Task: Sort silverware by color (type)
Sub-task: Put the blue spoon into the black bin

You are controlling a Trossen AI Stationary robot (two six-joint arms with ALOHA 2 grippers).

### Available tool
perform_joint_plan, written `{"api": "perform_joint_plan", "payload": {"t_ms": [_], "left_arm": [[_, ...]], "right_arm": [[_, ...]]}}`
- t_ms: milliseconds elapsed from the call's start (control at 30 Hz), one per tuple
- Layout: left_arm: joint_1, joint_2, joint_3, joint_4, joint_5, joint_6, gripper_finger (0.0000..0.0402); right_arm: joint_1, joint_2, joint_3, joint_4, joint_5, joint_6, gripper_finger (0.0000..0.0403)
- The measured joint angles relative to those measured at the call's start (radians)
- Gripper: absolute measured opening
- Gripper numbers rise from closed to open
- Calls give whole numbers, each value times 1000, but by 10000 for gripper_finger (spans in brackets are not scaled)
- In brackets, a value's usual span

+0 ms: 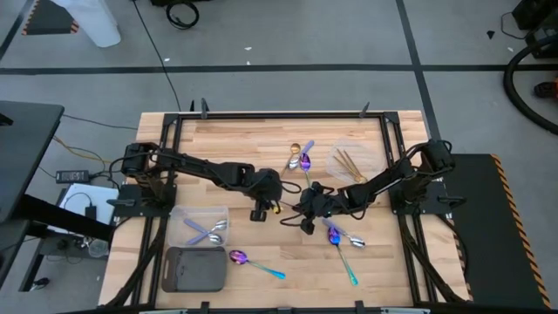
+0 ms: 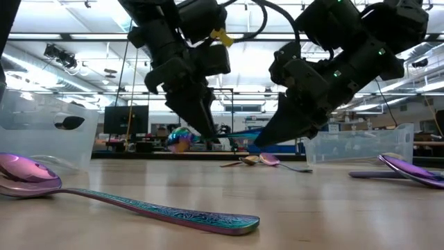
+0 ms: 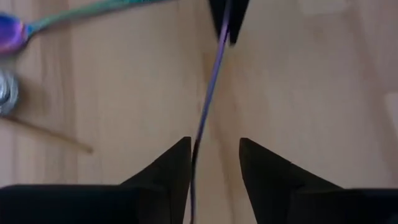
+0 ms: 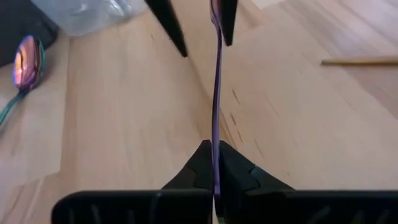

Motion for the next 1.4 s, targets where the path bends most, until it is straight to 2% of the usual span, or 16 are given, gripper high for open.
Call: {"api": "perform_joint_plan", "payload": {"t_ms": [133,367,467,667,800,1000,1233,1400], "left_arm": [[0,0,0,-30,-37,1,142],[-1,0,0,-40,-41,12,135],[-1,0,0,-44,-41,12,106],[-2,0,0,-54,-31,7,15],[-14,0,0,-55,-36,-3,8],[-31,0,-1,-89,-41,-60,4],[-53,-8,-1,-192,-37,-174,2],[-85,-31,-1,-238,-42,-253,1]], "right_arm": [[0,0,0,31,-18,-17,12],[0,0,0,39,-30,-33,12],[0,0,0,46,-30,-50,12],[-2,0,0,76,-29,-94,13],[-2,0,0,79,-28,-108,20],[-3,0,0,90,-82,-122,78],[-20,-12,0,123,-196,-128,155],[-29,-50,1,149,-213,-189,196]]}}
